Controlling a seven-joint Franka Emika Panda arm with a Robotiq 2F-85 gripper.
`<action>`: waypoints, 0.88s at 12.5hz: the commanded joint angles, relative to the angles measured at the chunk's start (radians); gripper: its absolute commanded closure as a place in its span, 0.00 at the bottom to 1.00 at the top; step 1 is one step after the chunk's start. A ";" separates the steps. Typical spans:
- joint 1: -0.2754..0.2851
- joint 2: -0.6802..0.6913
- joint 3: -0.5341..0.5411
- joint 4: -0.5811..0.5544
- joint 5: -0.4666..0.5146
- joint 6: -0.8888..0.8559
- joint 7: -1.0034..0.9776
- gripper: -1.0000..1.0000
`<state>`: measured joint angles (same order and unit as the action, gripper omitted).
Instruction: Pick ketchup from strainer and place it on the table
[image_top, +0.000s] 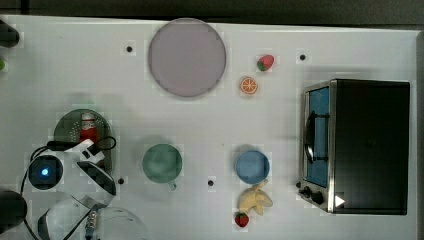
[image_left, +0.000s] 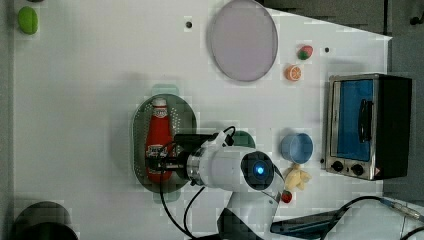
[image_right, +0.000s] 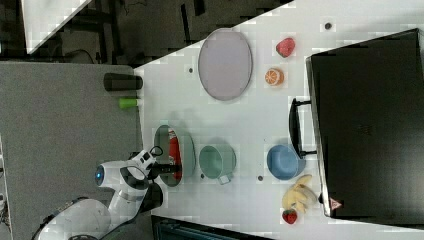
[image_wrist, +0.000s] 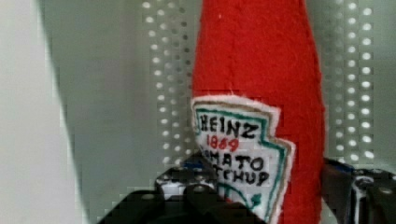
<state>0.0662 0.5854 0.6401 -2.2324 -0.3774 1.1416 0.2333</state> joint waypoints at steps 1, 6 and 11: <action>0.031 -0.071 0.017 0.016 0.015 -0.011 0.046 0.39; -0.024 -0.286 0.094 0.009 0.186 -0.220 0.044 0.39; -0.084 -0.456 0.088 0.108 0.421 -0.496 -0.179 0.39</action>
<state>0.0323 0.1526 0.7500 -2.1523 0.0144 0.6606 0.1576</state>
